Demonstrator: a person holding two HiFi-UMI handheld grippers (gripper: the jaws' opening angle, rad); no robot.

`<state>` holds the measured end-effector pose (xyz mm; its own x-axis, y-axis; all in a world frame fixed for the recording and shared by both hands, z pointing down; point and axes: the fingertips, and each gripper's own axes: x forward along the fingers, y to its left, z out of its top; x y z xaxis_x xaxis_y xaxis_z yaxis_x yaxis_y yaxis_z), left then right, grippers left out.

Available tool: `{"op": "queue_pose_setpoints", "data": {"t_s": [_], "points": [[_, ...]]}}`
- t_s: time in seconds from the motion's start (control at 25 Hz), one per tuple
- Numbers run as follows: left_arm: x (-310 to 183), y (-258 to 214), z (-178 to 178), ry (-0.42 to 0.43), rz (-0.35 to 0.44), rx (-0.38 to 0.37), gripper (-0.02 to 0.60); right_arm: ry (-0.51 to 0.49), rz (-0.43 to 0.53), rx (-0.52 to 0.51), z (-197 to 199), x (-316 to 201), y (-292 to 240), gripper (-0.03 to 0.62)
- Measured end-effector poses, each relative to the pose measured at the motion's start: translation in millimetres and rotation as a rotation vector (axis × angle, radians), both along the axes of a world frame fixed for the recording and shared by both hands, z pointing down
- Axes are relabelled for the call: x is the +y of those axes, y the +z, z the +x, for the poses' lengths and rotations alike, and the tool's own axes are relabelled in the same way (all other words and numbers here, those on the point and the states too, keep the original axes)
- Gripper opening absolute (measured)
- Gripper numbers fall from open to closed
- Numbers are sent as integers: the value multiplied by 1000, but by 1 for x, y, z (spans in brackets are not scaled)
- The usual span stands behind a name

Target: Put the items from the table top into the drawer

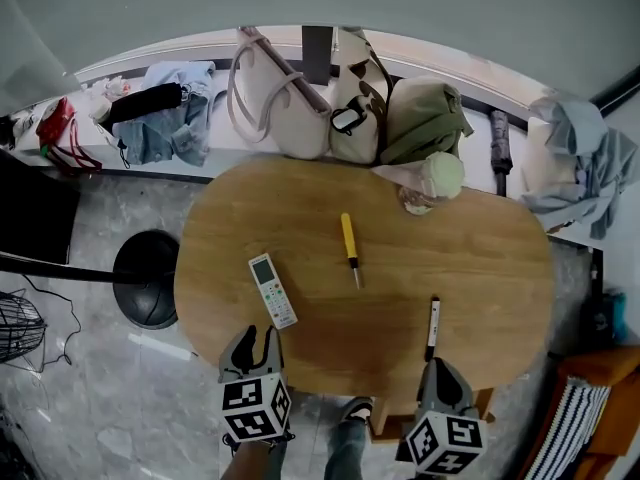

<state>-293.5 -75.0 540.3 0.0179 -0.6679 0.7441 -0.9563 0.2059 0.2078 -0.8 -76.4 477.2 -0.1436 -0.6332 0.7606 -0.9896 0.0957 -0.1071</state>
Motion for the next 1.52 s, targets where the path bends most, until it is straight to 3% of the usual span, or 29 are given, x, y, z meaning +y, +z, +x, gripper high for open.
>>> {"op": "queue_pose_setpoints", "data": {"t_s": [0.48, 0.76, 1.52], "points": [[-37, 38, 8, -33, -95, 21, 250, -12, -53, -13, 12, -7, 25, 5], [-49, 66, 4, -96, -176, 20, 252, -27, -77, -13, 14, -11, 37, 5], [-62, 84, -3, -135, -277, -32, 258, -24, -138, -28, 13, 2, 54, 5]]}}
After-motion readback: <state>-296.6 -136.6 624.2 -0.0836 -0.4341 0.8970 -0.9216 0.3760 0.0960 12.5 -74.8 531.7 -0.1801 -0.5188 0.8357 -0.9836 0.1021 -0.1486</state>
